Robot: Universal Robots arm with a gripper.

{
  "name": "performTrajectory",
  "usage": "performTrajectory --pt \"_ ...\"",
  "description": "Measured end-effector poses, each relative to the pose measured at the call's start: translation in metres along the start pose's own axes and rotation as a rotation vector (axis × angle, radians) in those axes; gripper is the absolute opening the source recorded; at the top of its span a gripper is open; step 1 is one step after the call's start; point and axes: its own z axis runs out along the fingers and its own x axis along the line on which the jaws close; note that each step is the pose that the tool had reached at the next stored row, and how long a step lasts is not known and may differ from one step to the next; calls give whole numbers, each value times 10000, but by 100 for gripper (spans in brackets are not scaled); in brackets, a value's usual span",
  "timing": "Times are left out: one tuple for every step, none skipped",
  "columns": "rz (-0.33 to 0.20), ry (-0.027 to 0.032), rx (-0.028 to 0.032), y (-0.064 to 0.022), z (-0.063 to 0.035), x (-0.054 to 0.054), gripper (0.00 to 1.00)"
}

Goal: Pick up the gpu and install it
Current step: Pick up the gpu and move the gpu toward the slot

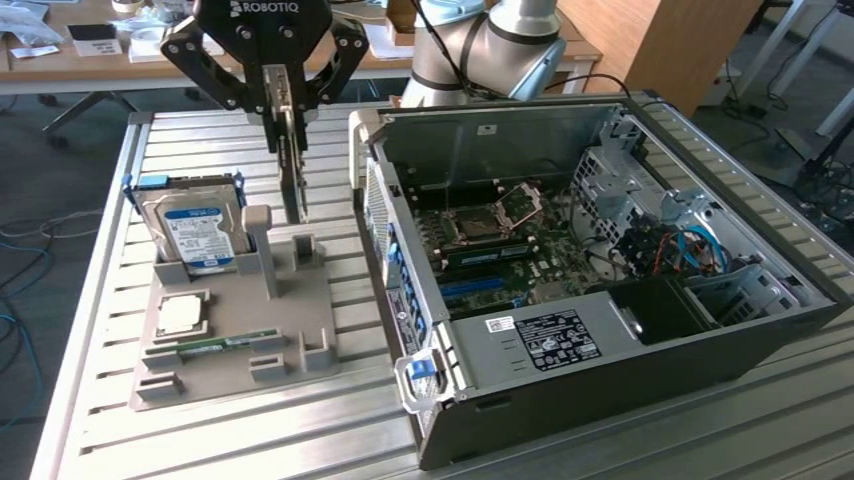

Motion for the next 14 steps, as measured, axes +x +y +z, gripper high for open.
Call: performTrajectory --pt "0 0 0 0 0 0 27" --pt "0 -1 0 0 0 0 27" --pt "0 0 -1 0 0 0 27" --pt "0 0 0 0 0 0 27" --pt "0 0 0 0 0 0 27" --pt "-1 0 0 0 -1 -1 27" --pt "-1 3 2 1 -2 -7 27" --pt "0 2 2 1 -1 -17 27" --pt "0 1 0 1 0 -31 27" --pt "0 0 0 2 1 -49 27" --pt "0 1 0 3 1 -68 27" --pt "-1 0 0 3 2 -91 27" --pt "0 0 0 4 3 -115 27" --pt "0 1 0 5 3 -143 27"
